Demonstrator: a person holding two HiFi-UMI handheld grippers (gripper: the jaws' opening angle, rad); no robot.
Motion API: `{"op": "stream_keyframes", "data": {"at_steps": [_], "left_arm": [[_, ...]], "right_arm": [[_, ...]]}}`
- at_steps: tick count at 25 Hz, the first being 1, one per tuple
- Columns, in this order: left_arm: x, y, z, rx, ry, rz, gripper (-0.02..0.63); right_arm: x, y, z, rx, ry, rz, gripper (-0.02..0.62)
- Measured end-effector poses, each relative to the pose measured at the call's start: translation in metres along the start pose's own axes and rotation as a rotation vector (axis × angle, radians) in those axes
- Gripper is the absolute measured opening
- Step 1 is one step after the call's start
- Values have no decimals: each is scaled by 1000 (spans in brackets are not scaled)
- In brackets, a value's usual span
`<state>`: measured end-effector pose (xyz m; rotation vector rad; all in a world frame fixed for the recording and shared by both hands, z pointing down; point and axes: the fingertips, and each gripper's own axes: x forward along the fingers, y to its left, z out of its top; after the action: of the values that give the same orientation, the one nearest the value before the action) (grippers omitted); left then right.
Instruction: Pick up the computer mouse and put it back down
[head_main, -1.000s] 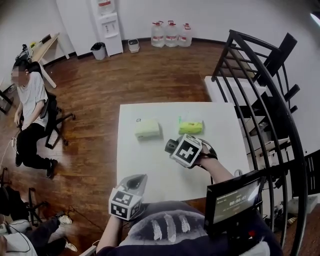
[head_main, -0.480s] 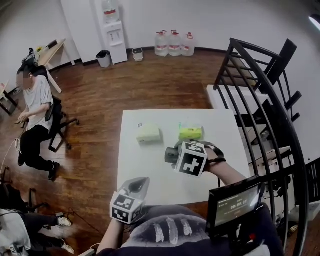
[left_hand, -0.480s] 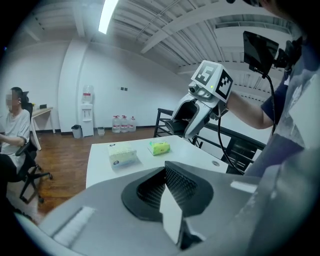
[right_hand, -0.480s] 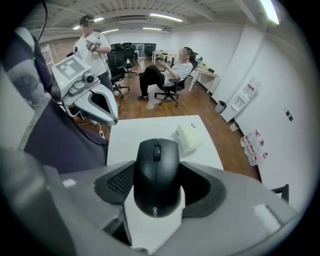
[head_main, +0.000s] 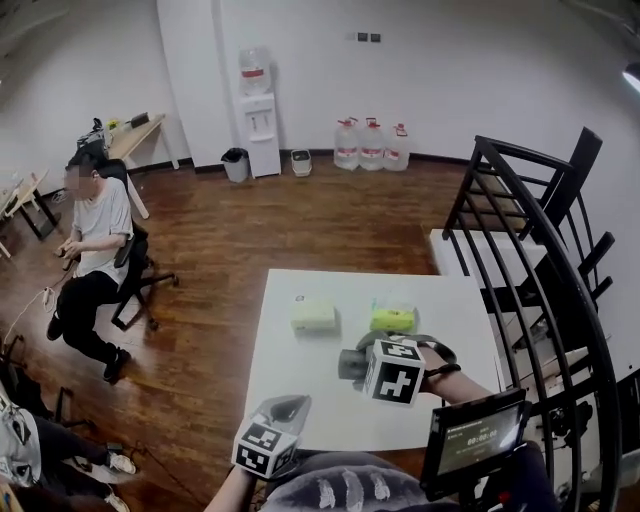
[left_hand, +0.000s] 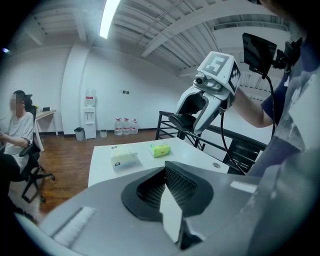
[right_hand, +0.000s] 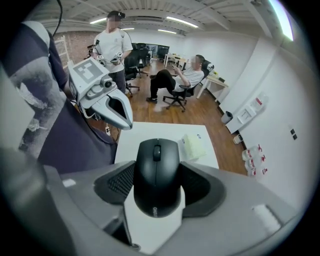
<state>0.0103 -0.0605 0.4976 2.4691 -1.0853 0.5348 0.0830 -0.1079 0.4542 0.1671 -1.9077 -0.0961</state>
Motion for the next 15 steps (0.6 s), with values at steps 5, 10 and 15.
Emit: {"op": "stream_keyframes", "data": {"at_steps": [5, 10, 15], "left_arm": [[-6, 1, 3, -6, -9, 28, 15], [-11, 3, 15, 3, -53, 63, 15], [-25, 9, 30, 28, -111, 100, 15]], "right_arm": [[-18, 7, 8, -65, -2, -5, 291], [-34, 18, 13, -126, -9, -12, 291], [-46, 25, 22, -152, -21, -25, 291]]}}
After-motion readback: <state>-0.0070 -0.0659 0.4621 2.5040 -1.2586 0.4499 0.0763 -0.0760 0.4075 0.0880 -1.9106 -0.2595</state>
